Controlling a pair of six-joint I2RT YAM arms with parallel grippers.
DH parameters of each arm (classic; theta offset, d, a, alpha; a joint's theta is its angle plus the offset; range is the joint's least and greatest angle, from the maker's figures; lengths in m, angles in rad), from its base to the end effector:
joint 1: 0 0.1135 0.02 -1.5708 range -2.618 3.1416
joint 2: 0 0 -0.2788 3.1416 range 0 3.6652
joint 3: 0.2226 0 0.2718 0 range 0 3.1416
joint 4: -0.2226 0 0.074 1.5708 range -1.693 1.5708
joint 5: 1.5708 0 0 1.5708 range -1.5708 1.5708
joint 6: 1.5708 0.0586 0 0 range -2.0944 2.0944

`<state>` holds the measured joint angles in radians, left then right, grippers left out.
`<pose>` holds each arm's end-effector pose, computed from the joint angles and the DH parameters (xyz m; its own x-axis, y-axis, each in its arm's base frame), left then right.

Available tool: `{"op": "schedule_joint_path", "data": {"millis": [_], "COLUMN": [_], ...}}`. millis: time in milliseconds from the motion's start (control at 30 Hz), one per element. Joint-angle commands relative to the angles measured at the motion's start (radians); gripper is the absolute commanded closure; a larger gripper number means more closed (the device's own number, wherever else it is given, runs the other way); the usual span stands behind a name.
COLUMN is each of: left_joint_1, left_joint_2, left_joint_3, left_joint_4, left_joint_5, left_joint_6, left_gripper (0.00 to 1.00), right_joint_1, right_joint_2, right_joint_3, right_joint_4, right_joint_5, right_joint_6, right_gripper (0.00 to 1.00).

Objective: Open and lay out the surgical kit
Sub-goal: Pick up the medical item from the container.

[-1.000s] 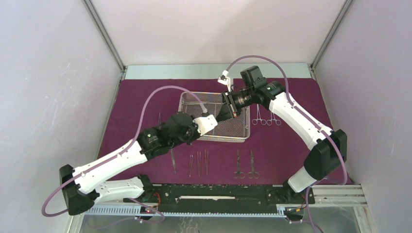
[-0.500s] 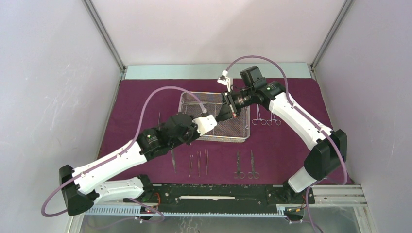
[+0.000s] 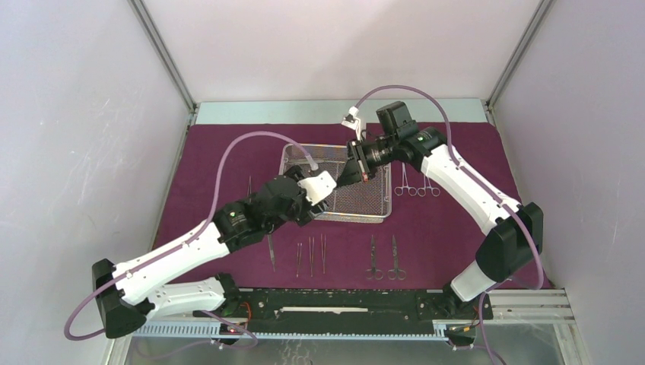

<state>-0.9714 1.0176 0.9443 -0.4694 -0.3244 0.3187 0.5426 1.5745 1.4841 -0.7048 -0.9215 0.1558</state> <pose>0.1583 -0.1985 0.3242 -0.0797 0.6431 -0.7616 0.6883 0.5882 0.4246 0.2903 0.2295 0.3500 -0.7266 -0.3285 -0.6034 -0.6853 0.2843 0.6705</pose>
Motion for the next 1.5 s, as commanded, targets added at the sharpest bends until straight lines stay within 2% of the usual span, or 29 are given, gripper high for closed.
{"op": "schedule_joint_path", "data": {"millis": [0,67,167,200,367,533,600,700,800,933,1100,1267,1467], "left_joint_1": [0.002,0.022,0.101,0.150,0.304,0.537,0.613,0.688,0.709,0.709,0.709,0.709,0.709], "left_joint_2": [-0.045,-0.061,-0.091,-0.102,-0.118,-0.068,-0.063,-0.081,-0.089,-0.102,-0.114,-0.109,-0.110], "left_joint_3": [-0.030,-0.027,-0.009,0.003,0.054,0.101,0.039,-0.108,-0.185,-0.242,-0.318,-0.354,-0.366], "left_joint_4": [0.073,0.076,0.073,0.070,0.060,0.017,0.066,0.327,0.505,0.619,0.701,0.727,0.714], "left_joint_5": [-0.077,-0.060,0.053,0.130,0.343,0.583,0.687,0.802,0.808,0.760,0.685,0.657,0.609], "left_joint_6": [-0.064,-0.106,-0.218,-0.291,-0.577,-0.949,-1.109,-1.390,-1.582,-1.744,-1.892,-1.939,-1.940], "left_gripper": [0.13,0.06,0.01,0.01,0.01,0.02,0.03,0.03,0.03,0.05,0.14,0.24,0.27], "right_joint_1": [-0.009,-0.014,-0.013,-0.013,-0.011,0.011,0.036,0.088,0.141,0.203,0.261,0.281,0.314], "right_joint_2": [-0.009,-0.013,-0.033,-0.045,-0.086,-0.126,-0.143,-0.159,-0.167,-0.172,-0.172,-0.168,-0.162], "right_joint_3": [0.009,-0.006,-0.036,-0.047,-0.096,-0.132,-0.145,-0.160,-0.175,-0.201,-0.222,-0.230,-0.235], "right_joint_4": [0.086,0.128,0.199,0.230,0.338,0.446,0.479,0.515,0.545,0.601,0.648,0.672,0.684], "right_joint_5": [0.026,0.044,0.099,0.131,0.238,0.359,0.423,0.518,0.620,0.706,0.794,0.821,0.861], "right_joint_6": [0.081,0.118,0.170,0.187,0.257,0.303,0.306,0.294,0.274,0.256,0.223,0.218,0.193], "right_gripper": [1.00,1.00,1.00,1.00,1.00,1.00,1.00,1.00,1.00,1.00,1.00,1.00,1.00]}}
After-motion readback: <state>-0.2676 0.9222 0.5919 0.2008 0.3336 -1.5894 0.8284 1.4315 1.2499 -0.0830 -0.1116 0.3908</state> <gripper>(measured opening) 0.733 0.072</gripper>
